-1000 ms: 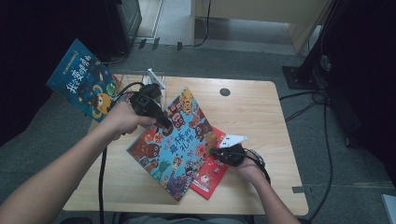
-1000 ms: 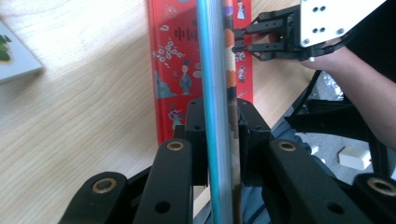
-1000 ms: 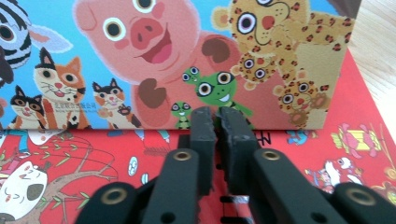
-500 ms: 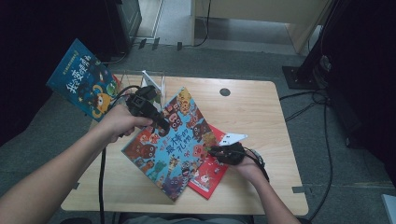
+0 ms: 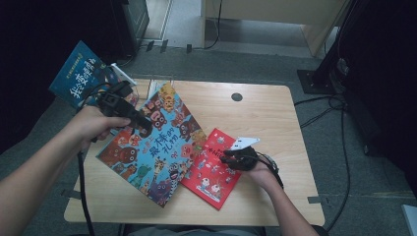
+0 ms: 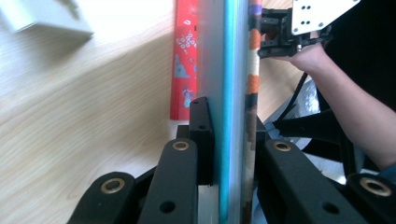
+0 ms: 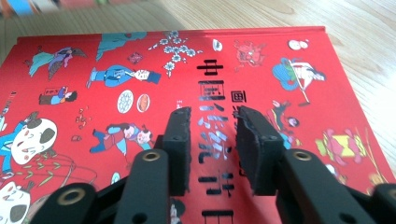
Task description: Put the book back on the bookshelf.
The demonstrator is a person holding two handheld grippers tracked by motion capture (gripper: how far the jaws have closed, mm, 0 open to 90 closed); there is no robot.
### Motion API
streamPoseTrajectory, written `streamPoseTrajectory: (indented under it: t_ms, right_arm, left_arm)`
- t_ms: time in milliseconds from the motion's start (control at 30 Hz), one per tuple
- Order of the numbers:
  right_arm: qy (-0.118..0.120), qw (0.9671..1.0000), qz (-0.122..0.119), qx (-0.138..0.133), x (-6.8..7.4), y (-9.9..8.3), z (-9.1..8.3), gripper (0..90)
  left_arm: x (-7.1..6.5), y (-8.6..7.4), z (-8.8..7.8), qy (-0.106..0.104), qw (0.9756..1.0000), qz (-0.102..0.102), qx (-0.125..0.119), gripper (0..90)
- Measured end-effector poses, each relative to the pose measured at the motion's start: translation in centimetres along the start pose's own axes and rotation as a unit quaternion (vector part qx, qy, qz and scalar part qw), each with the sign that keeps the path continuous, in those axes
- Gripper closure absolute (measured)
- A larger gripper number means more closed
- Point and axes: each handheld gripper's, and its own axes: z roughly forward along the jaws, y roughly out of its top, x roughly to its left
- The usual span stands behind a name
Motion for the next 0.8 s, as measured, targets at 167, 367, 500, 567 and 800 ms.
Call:
streamPoseTrajectory:
  t_ms: [167, 367, 500, 567, 800]
  right_arm:
    - [-0.006, 1.0, 0.001, 0.004, -0.3, 0.2, 0.4, 56.6]
    - [0.006, 1.0, 0.003, 0.0, -0.6, 0.4, 0.7, 50.5]
    - [0.012, 0.9998, -0.013, 0.002, -0.6, 0.3, 0.7, 47.5]
    - [0.015, 0.9998, -0.016, 0.0, -0.8, 0.3, 0.7, 47.5]
    - [0.008, 0.9997, -0.025, 0.003, -0.9, 0.6, 1.0, 47.6]
  left_arm:
    - [1.4, -2.4, -3.6, 0.015, 0.9994, -0.021, -0.022, 81.4]
    - [2.8, -5.0, -7.2, 0.032, 0.9972, -0.048, -0.048, 81.3]
    - [3.6, -6.4, -8.8, 0.035, 0.9951, -0.062, -0.069, 81.3]
    - [4.1, -7.2, -9.7, 0.034, 0.9935, -0.075, -0.079, 81.2]
    - [5.7, -9.6, -12.8, 0.044, 0.987, -0.108, -0.111, 81.2]
